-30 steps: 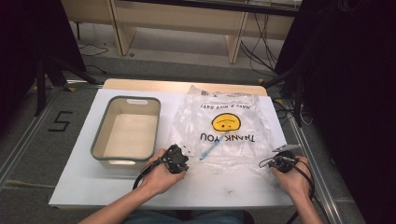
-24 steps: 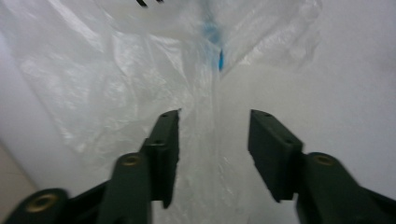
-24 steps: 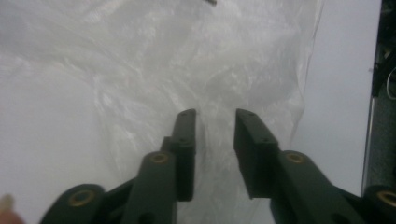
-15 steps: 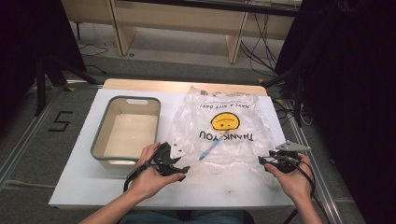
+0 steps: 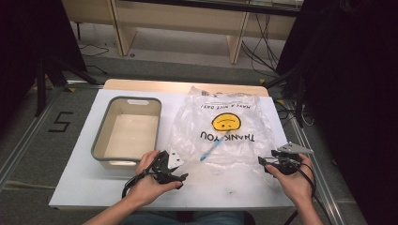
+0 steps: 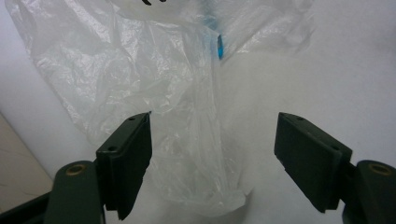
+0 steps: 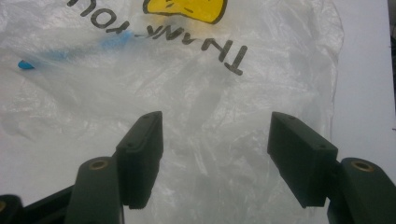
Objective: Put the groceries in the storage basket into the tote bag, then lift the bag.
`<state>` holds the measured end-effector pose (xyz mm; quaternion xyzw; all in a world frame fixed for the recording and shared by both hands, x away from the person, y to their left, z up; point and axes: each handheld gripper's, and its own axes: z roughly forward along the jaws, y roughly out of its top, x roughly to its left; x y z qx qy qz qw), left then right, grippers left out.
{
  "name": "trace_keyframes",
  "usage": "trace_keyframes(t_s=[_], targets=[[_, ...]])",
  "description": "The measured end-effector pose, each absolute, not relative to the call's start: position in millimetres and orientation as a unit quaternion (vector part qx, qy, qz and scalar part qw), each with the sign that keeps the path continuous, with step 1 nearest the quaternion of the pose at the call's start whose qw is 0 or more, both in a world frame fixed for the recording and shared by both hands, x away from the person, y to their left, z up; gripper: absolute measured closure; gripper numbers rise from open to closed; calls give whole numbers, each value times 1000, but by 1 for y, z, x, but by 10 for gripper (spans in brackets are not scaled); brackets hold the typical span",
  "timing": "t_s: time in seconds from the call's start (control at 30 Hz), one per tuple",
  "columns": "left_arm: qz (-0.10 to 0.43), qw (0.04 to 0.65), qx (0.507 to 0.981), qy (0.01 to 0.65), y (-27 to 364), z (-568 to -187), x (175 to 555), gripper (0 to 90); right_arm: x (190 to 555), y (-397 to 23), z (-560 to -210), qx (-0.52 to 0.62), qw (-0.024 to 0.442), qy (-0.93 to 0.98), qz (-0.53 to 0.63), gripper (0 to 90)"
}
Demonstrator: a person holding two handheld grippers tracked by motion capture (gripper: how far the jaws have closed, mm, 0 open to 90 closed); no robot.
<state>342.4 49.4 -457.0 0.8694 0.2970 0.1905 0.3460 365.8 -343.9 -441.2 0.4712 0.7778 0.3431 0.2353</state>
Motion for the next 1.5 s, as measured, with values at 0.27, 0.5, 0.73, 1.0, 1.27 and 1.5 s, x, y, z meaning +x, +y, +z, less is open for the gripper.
trace_keyframes(t_s=[0.27,0.5,0.73,1.0,1.27,1.5], targets=[[203,339,869,296,49,-459,342,273,364,-345,-443,475,237,775,342,364],[202,339,869,297,49,-460,343,271,363,-346,-443,478,240,772,343,358],[202,339,869,299,49,-461,343,271,363,-347,-443,480,239,772,342,356],[201,325,874,301,50,-465,345,266,363,-347,-443,483,240,771,339,345],[216,315,864,327,50,-465,342,277,361,-348,-443,485,239,770,339,341],[222,301,863,339,48,-466,342,286,360,-354,-442,491,245,765,336,332]])
